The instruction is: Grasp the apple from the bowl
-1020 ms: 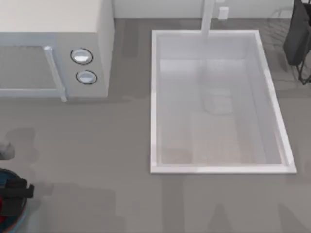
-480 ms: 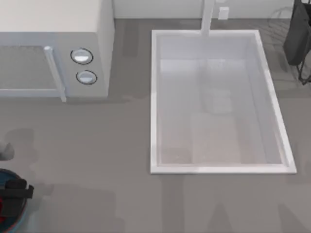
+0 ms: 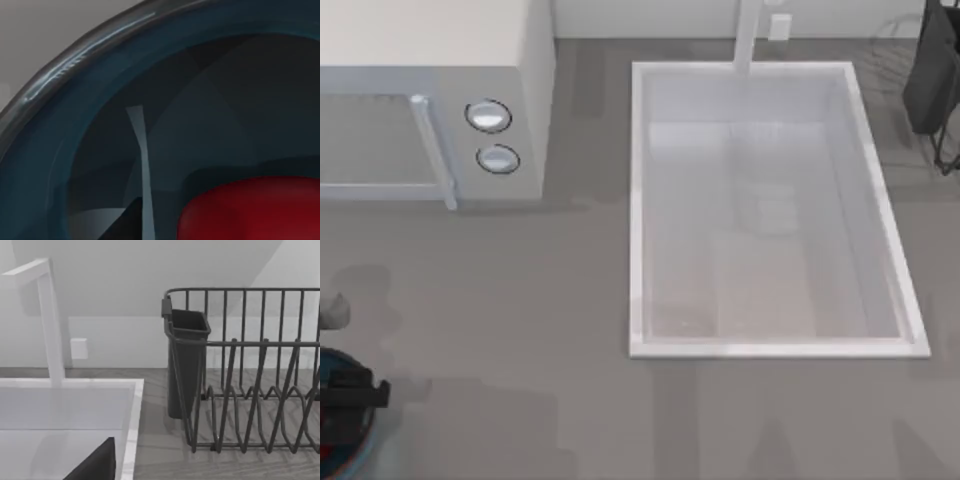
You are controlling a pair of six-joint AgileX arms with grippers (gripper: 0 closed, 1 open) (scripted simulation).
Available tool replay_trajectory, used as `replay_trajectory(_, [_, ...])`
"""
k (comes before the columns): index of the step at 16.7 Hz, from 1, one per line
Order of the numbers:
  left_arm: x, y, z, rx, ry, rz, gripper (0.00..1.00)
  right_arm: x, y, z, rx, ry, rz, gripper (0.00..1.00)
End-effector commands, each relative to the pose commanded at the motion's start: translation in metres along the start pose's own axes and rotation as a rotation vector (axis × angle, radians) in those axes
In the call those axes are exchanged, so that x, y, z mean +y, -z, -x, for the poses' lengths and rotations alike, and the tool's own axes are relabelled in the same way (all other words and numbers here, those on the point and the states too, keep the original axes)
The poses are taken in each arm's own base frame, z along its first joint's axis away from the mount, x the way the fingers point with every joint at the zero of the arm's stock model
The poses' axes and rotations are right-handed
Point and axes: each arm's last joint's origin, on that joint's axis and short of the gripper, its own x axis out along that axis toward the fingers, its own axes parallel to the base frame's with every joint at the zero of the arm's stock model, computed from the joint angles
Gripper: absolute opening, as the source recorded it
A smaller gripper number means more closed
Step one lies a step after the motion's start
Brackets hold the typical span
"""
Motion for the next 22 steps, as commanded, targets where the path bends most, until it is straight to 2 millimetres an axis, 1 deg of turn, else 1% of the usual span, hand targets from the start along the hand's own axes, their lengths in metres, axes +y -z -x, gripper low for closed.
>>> replay_trajectory(3, [0.000,0.000,0.000,0.000,0.000,0.000,0.02,0.000,0.000,0.000,0.000,0.000,0.000,1.00])
replay_trajectory(4, [0.000,0.000,0.000,0.000,0.000,0.000,0.00,0.000,0.000,0.000,0.000,0.000,0.000,1.00])
replay_trajectory(11, [0.000,0.000,0.000,0.000,0.000,0.000,0.00,0.000,0.000,0.000,0.000,0.000,0.000,1.00])
replay_trajectory(12, [0.000,-0.007,0.031,-0.071,0.037,-0.010,0.00,0.000,0.000,0.000,0.000,0.000,0.000,1.00])
replay_trajectory(14, [0.000,-0.008,0.033,-0.069,0.037,-0.010,0.00,0.000,0.000,0.000,0.000,0.000,0.000,1.00])
replay_trajectory(15, [0.000,-0.011,0.037,-0.065,0.038,-0.010,0.00,0.000,0.000,0.000,0.000,0.000,0.000,1.00])
replay_trajectory(17, [0.001,-0.021,0.053,-0.058,0.039,-0.010,0.00,0.000,0.000,0.000,0.000,0.000,0.000,1.00])
replay_trajectory(18, [0.001,-0.027,0.065,-0.054,0.039,-0.010,0.00,0.000,0.000,0.000,0.000,0.000,0.000,1.00])
replay_trajectory(20, [0.002,-0.039,0.097,-0.047,0.040,-0.010,0.00,0.000,0.000,0.000,0.000,0.000,0.000,1.00])
replay_trajectory(22, [0.003,-0.045,0.136,-0.037,0.040,-0.010,0.00,0.000,0.000,0.000,0.000,0.000,0.000,1.00])
